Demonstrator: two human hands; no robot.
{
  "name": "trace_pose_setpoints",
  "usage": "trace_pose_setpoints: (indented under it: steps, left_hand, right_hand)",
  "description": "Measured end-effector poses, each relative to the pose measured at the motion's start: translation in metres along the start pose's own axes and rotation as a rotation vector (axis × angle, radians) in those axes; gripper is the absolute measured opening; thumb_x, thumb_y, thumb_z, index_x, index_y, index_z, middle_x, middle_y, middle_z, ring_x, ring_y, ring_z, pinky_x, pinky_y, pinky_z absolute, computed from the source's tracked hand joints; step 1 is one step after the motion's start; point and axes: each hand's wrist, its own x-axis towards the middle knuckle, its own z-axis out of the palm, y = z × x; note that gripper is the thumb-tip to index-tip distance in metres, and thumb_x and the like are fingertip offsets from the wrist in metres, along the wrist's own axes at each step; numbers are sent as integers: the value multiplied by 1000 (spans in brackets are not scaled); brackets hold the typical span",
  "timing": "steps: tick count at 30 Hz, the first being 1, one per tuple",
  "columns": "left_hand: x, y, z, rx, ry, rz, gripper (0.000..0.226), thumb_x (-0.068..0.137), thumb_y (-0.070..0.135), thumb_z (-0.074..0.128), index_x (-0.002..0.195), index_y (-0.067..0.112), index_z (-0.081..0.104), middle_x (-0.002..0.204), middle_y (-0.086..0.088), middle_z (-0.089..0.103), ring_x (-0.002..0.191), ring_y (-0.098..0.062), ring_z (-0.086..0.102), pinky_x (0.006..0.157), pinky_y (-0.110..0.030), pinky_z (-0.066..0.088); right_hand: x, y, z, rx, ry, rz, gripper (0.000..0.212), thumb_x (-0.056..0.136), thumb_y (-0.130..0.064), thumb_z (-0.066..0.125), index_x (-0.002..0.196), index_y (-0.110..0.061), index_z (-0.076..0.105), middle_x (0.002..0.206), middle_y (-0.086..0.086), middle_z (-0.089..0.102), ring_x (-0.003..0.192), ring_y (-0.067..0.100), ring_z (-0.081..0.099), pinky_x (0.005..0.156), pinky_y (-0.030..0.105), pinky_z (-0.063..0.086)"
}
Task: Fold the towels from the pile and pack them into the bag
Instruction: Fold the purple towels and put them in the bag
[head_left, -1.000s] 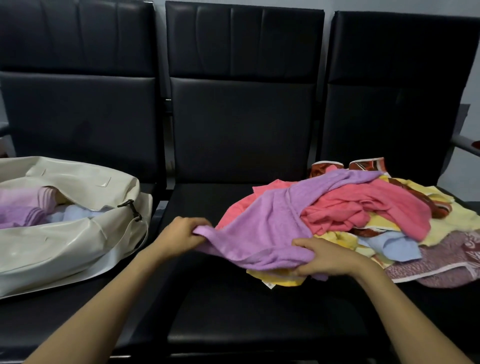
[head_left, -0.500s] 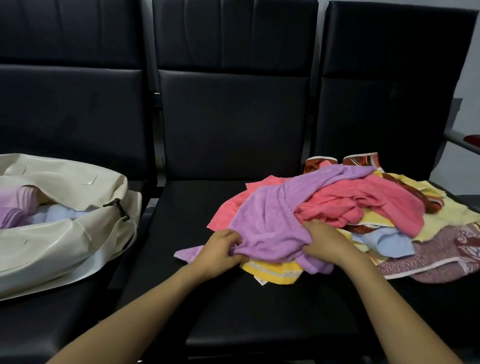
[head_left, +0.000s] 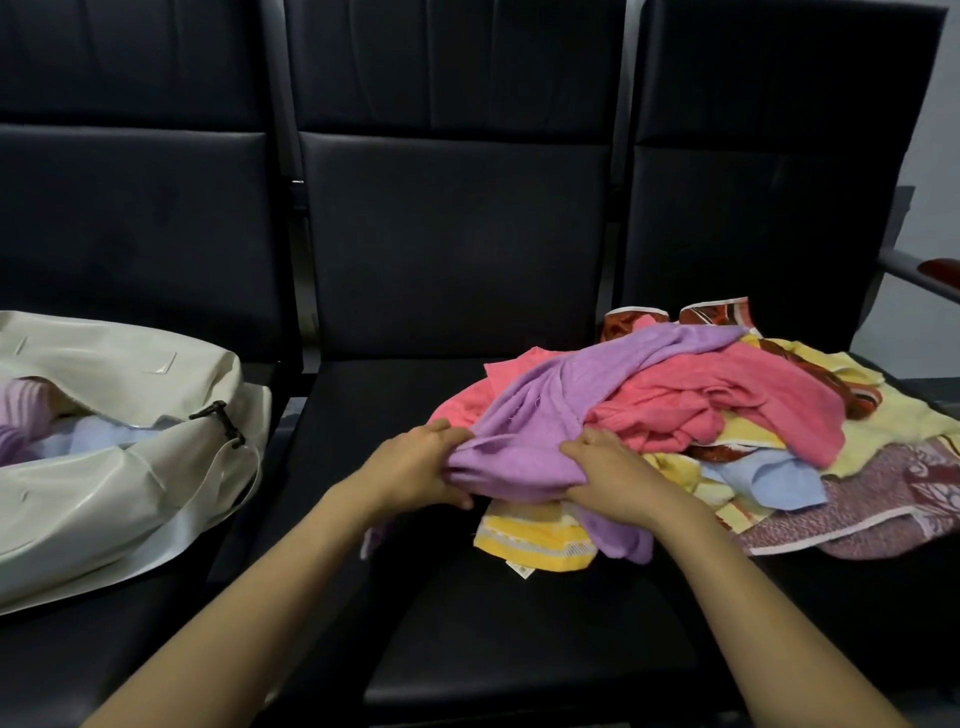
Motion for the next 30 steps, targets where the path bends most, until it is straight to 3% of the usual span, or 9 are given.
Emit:
trace_pose_setpoints:
  steps: [4, 7, 10, 13, 15, 18, 22, 26, 30]
  left_hand:
    - [-1, -20, 14, 283, 77, -147, 21, 88, 20, 55, 107, 12, 62, 113, -4, 54, 100, -26, 58, 79, -34, 46]
    - [-3, -37, 21, -103, 191, -129, 17, 84, 6, 51, 100, 11, 58, 105, -5, 61, 93, -23, 58, 75, -31, 47]
    - [-7, -36, 18, -623, 223, -195, 23, 81, -3, 53, 86, 19, 46, 81, 2, 60, 69, -15, 54, 57, -22, 41]
    - [-5, -27, 16, -817, 218, -114, 25, 76, 1, 62, 85, 14, 43, 68, 2, 54, 61, -12, 47, 50, -20, 37]
    - [-2, -22, 13, -712, 140, -45, 44, 70, 20, 81, 92, 13, 43, 73, 5, 59, 62, -8, 52, 51, -19, 42]
    - [4, -18, 16, -171, -16, -51, 64, 71, 41, 80, 120, 22, 44, 102, -1, 66, 89, -18, 64, 74, -33, 53]
    - [12, -16, 21, 313, 133, -245, 26, 89, 29, 54, 112, 21, 59, 107, -5, 65, 96, -27, 63, 71, -29, 42]
    - [8, -39, 27, -37, 176, -118, 18, 89, 16, 54, 104, 14, 62, 113, 4, 49, 100, -19, 57, 79, -26, 44]
    - [1, -34, 24, -460, 311, 19, 22, 92, 9, 58, 113, 15, 55, 134, 14, 36, 113, 2, 43, 86, -3, 33]
  right_hand:
    - [-5, -7, -5, 100, -61, 4, 13, 93, -18, 52, 103, -12, 46, 99, 10, 54, 95, 27, 54, 72, 33, 38]
    - [-9, -9, -4, 219, -25, 23, 18, 93, -13, 49, 107, -15, 38, 95, 11, 54, 90, 28, 56, 69, 34, 40]
    - [-11, -9, -7, 348, 71, 107, 46, 81, -37, 71, 108, -20, 37, 92, 4, 57, 83, 23, 57, 66, 34, 41]
    - [-7, -11, 0, 166, 173, 305, 60, 80, -39, 71, 121, -17, 33, 104, 5, 60, 88, 27, 59, 66, 33, 41]
    - [-3, -8, 5, -17, 182, 454, 50, 86, -30, 62, 125, -12, 37, 115, 10, 62, 103, 31, 61, 77, 33, 43]
    - [-1, -3, 9, -128, 107, 524, 32, 89, -21, 55, 120, -15, 56, 123, 8, 61, 113, 28, 59, 88, 32, 43]
    - [-1, -8, 13, -62, 111, 390, 38, 89, -32, 50, 124, -19, 57, 125, 12, 54, 119, 31, 48, 90, 32, 39]
    - [-3, -11, 15, 292, 72, 363, 43, 91, -34, 56, 129, -14, 54, 123, 9, 57, 116, 28, 53, 86, 29, 40]
    - [5, -3, 26, 292, 163, 405, 40, 83, -39, 58, 113, -13, 59, 108, 6, 59, 94, 25, 58, 72, 28, 40]
